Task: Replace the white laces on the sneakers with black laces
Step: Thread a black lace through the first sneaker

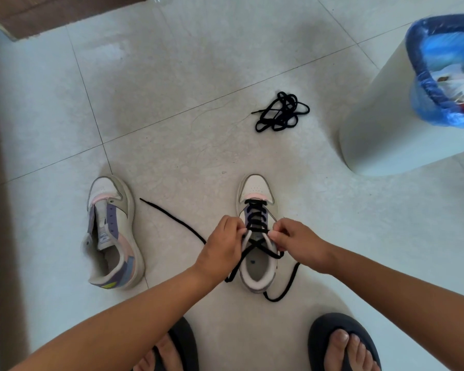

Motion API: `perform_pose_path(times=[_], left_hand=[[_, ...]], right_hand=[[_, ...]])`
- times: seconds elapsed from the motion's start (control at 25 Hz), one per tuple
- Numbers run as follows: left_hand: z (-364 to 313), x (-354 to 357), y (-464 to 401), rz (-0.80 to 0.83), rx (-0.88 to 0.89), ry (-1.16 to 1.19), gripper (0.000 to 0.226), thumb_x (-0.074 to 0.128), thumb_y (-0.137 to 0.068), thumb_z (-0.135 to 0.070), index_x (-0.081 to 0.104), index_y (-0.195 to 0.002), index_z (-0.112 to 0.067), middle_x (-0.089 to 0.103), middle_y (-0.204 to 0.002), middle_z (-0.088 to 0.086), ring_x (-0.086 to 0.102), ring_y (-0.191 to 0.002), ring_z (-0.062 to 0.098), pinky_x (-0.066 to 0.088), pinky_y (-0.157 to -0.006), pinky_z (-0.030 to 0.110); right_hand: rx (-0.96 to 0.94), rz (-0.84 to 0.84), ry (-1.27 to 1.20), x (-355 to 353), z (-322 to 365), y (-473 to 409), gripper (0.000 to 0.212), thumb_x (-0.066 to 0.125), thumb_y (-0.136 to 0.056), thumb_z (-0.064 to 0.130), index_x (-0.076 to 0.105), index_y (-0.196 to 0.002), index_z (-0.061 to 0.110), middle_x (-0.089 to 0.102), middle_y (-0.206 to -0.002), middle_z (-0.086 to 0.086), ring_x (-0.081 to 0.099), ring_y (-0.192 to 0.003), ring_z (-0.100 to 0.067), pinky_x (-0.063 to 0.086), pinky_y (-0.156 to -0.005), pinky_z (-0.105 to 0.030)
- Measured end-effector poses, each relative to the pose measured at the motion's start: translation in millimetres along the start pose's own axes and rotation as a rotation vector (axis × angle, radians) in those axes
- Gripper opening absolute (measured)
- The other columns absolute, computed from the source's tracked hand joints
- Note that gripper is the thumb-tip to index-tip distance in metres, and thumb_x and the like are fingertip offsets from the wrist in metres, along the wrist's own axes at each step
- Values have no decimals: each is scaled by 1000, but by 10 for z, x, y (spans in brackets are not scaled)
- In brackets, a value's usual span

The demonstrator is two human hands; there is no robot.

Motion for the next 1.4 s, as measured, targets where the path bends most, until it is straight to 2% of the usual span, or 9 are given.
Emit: perform_pose_path(times=[0.12,0.28,0.36,0.48,0.6,0.76,0.96,1.12,1.4], left_hand=[[-89,-54,-84,107,-204,44,14,45,-98,-23,49,-98,-10,48,-97,0,50,-84,15,39,-71,20],[-254,-158,-259,379,-87,-340,22,41,-99,-31,46,-103,-10,56,-100,8,55,-87,25,38,-68,31],[-279,-183,-324,482,-58,-265,17,38,-100,-25,43,-92,-12,58,-91,12,52,-79,26,38,-65,32],[-191,-265,-278,419,-64,31,18,40,-100,-23,45,-88,-10,59,-83,10,59,-76,26,49,-71,39],[-83,-252,-160,273,-127,208,18,43,-99,-22,48,-88,-9,63,-80,11,63,-74,23,52,-75,40],[-112,-202,-167,177,-349,344,18,43,-99,-30,48,-94,-14,61,-83,5,58,-77,19,52,-76,40],[-80,-36,225,386,-366,26,28,53,-89,-47,45,-86,-21,55,-77,-5,53,-72,15,41,-64,27],[-140,-106,101,362,-393,103,31,46,-96,-33,45,-68,-19,55,-68,-1,50,-64,14,39,-59,30],[-306,-501,-214,102,-410,414,37,45,-96,-31,61,-65,-17,65,-74,1,57,-73,21,42,-64,35]], right_hand=[[-43,9,10,-50,84,-62,13,56,-93,27,48,-86,19,54,-78,1,49,-72,-14,46,-73,-34],[-91,76,202,-56,251,-145,21,54,-94,25,46,-76,18,49,-75,2,46,-71,-13,44,-73,-33],[-55,151,252,-77,294,-153,26,48,-97,22,42,-73,16,47,-77,-1,46,-73,-15,46,-74,-31],[-31,184,150,-167,258,-137,25,43,-100,20,45,-75,14,51,-83,-7,51,-79,-18,48,-73,-26],[-69,81,159,-140,161,-187,23,45,-99,22,47,-77,16,53,-79,-4,50,-77,-19,47,-79,-37],[-66,1,30,-144,193,-212,13,54,-94,29,46,-93,19,53,-81,-2,49,-71,-15,45,-69,-32],[-81,25,388,36,10,84,61,62,-88,35,26,-135,22,48,-117,-3,56,-95,-18,46,-78,-28],[-153,-119,632,10,33,116,39,52,-93,39,33,-122,19,57,-86,0,59,-77,-24,42,-64,-32],[-85,-32,120,-257,393,52,30,60,-90,36,56,-70,14,47,-59,5,44,-55,-11,42,-57,-26]])
Point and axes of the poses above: each hand's wrist, its own y-axis away from the middle knuckle, its own x-axis out of the palm, z = x × y, the point moved 2 cm from there along -y, towards the middle knuckle
